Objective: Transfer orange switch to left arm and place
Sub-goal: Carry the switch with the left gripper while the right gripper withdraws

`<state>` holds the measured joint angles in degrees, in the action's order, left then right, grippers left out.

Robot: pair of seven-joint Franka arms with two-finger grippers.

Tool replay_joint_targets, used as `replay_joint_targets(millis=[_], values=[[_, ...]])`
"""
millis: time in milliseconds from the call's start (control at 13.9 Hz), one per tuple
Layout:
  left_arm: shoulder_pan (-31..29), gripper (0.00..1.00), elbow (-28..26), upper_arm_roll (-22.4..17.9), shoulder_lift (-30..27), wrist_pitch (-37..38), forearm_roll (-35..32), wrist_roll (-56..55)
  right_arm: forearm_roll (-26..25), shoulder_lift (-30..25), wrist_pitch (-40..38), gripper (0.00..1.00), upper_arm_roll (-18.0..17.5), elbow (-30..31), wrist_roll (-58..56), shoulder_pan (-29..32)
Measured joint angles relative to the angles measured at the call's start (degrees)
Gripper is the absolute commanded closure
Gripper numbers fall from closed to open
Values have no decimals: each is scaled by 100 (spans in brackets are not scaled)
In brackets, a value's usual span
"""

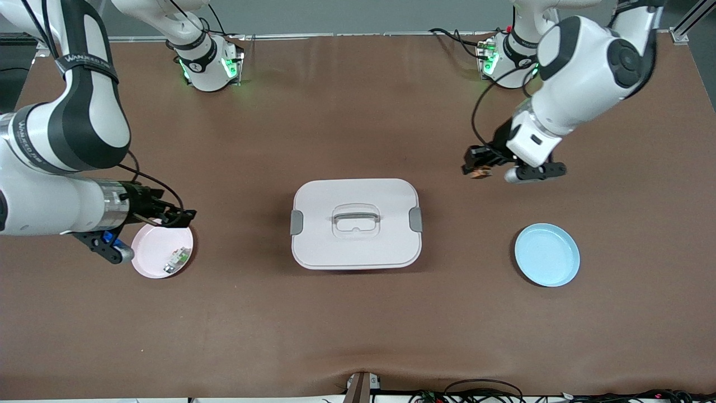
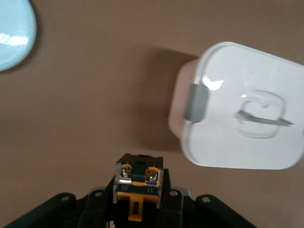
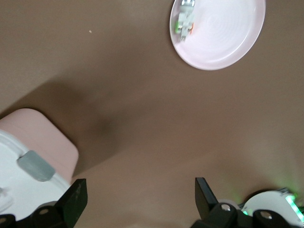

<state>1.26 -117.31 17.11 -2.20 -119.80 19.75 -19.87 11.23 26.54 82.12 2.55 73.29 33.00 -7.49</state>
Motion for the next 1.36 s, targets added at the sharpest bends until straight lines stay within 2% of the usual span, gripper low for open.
replay_joint_targets(millis=[287, 503, 790, 1078, 1365], values=[[-732, 88, 7, -10, 5, 236, -691, 821, -476, -2, 49, 0, 5, 0, -1418, 477], [-1290, 90, 11, -18, 28, 263, -1128, 1374, -816, 2, 544, 0, 5, 28, -2331, 720], [-1975, 90, 185, -27, 196, 263, -1423, 1792, -1004, 16, 919, 0, 6, 142, -3167, 875], [-2117, 90, 548, -29, 616, 260, -1895, 1233, -1145, -197, 957, 0, 11, 63, -4159, 1204], [-2210, 90, 1000, -29, 1015, 260, -1965, 14, -1148, -593, 949, 0, 10, 50, -4300, 1366]])
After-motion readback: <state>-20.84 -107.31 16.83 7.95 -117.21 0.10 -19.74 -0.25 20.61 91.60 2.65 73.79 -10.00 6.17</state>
